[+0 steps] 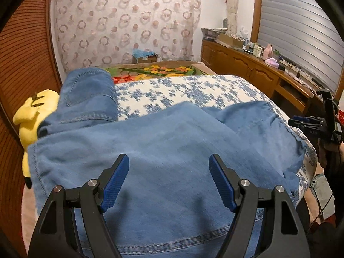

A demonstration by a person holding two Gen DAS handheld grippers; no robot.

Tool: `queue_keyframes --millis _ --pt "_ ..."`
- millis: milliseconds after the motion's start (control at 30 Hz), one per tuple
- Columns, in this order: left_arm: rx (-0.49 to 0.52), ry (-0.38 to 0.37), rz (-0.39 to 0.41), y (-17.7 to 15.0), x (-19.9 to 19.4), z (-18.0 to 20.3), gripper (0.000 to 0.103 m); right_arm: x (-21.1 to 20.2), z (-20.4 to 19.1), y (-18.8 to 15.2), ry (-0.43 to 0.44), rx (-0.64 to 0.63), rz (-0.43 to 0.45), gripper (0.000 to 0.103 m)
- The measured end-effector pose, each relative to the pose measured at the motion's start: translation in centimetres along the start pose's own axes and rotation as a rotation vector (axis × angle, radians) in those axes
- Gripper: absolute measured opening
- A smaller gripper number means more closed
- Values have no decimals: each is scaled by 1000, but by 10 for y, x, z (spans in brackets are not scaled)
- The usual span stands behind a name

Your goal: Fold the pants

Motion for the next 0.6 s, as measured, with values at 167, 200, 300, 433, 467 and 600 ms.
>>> queue_keyframes --millis 167,200,300,433,467,600 --pt "13 -29 -23 -13 5 15 77 -14 4 -17 31 34 -17 47" --pt "15 -31 -25 -14 6 17 77 -16 3 -22 37 36 -21 47" --pt "18 -41 -40 -19 10 23 77 -26 2 -34 50 36 -32 47" --pt "18 -46 -53 -24 14 27 77 -30 2 -44 64 50 -47 47" --pt "16 -46 -56 -24 14 27 77 -31 3 -46 67 58 -49 47" --pt "14 -44 -66 -28 17 28 77 -35 3 -48 61 65 -38 47"
Point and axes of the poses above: each gripper's, at about its wrist camera, not at the fingertips, and x roughly the way its jaws point, z to its right, y to its top, the point moved 8 cm from there along x, roughly the way its jaws point, and after that the axes turned 1 degree about z, right-handed, at the moved point
